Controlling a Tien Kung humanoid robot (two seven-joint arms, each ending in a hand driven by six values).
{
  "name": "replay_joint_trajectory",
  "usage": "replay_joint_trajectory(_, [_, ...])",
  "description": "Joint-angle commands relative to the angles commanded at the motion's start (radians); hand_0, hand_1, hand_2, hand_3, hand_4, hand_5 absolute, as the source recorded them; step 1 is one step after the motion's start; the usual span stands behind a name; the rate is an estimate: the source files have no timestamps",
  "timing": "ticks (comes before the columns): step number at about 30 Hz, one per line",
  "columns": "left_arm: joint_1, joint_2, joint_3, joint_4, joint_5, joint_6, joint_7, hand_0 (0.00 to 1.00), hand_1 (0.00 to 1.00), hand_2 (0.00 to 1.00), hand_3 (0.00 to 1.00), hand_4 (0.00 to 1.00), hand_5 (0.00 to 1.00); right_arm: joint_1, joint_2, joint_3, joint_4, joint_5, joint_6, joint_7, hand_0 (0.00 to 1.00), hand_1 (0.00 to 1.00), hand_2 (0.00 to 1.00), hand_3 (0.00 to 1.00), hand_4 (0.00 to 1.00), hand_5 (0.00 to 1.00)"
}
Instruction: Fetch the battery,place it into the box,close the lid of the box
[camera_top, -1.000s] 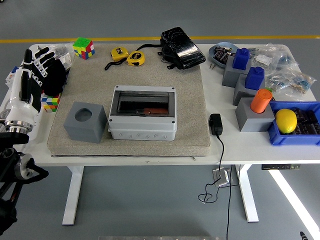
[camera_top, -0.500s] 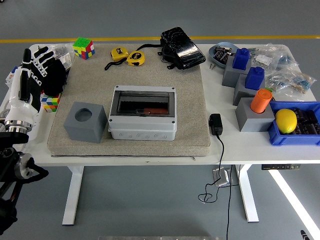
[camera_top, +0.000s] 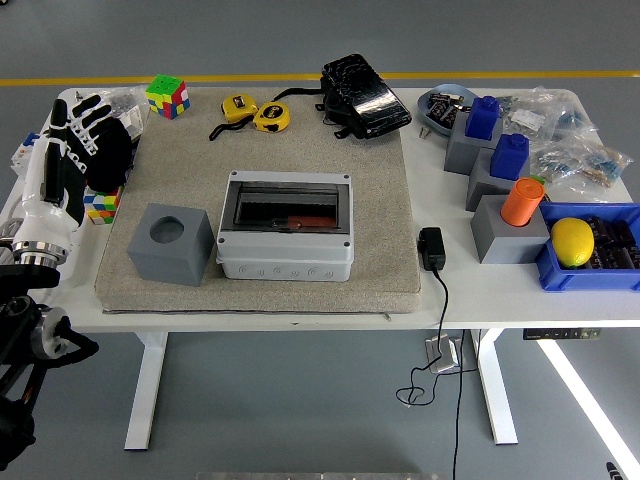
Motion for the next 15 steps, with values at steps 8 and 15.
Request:
replay_joint_trajectory(8, [0.004,0.006,0.006,-0.003,0.004,0.001,0.002,0.805,0.811,0.764,0.772,0.998,0.979,0.0,-0.015,-0.016,0.0,0.014,-0.006,-0.007,0.837,0.781,0.766,0.801,0.998,0.998])
replay_joint_trajectory(15, [0.012,0.004,0.016,-0.003,-0.005,0.0,0.002,0.804,0.811,0.764,0.772,0.998,0.976,0.001,-0.024,-0.003,0.0,0.01,-0.004,-0.009,0.837,0.78,0.766,0.8,0.998,0.998])
